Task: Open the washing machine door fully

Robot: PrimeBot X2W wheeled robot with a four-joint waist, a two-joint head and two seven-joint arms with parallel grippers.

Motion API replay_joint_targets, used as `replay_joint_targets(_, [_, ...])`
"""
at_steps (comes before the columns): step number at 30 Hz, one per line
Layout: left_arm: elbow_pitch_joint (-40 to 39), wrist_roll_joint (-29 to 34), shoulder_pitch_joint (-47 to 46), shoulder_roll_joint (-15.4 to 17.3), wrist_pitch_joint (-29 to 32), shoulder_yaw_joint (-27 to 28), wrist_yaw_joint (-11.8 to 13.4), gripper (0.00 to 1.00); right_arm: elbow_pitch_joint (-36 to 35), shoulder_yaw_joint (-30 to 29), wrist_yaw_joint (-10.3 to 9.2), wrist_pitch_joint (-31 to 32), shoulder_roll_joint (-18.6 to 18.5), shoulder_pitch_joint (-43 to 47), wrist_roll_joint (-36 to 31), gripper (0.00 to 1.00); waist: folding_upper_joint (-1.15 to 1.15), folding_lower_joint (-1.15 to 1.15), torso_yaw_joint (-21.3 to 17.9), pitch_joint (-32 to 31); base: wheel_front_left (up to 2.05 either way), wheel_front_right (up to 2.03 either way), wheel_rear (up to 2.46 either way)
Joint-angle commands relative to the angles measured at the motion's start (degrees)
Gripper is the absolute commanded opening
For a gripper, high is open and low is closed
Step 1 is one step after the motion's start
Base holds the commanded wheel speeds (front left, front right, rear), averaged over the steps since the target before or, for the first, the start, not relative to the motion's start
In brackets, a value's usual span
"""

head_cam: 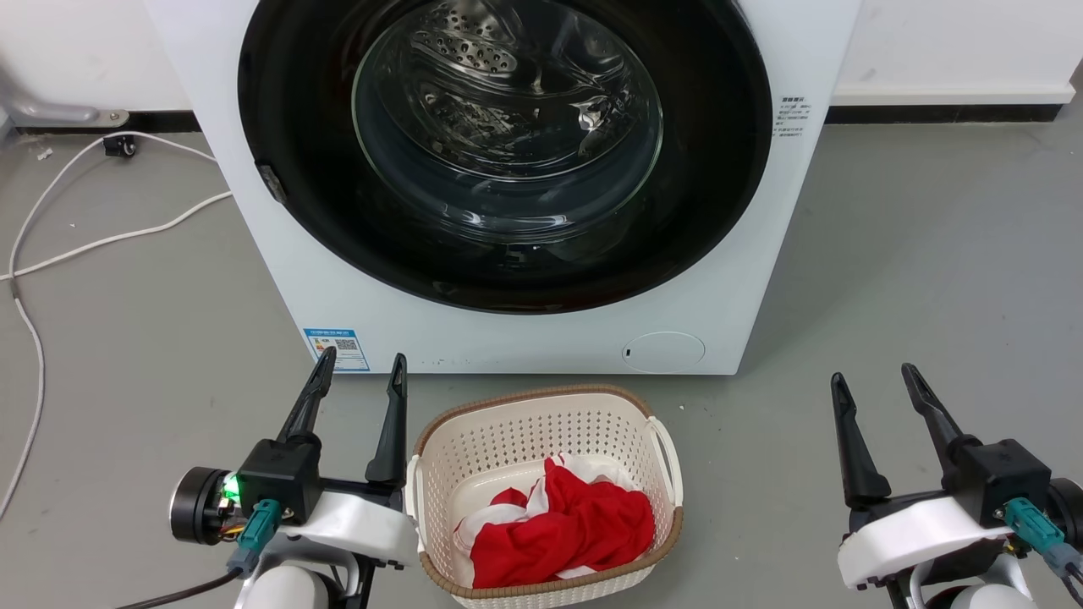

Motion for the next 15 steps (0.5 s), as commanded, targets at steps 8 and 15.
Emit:
replay_joint_targets(8, [0.2, 0.9, -0.5, -0.5, -0.5, 0.5, -0.6, 1.0, 0.4, 0.0, -0.02, -0.5, 0.0, 0.4, -0.9, 1.0, 0.0, 0.0, 0.1, 0.1, 0.0, 0.0, 0.0])
replay_joint_targets(15, [0.4, 1.0, -0.4, -0.8, -0.5, 0.8, -0.9, 1.0, 0.7, 0.0, -0.03, -0.5, 0.0, 0.4, -0.7, 1.0, 0.0, 0.0, 0.1, 0.1, 0.0, 0.0, 0.0])
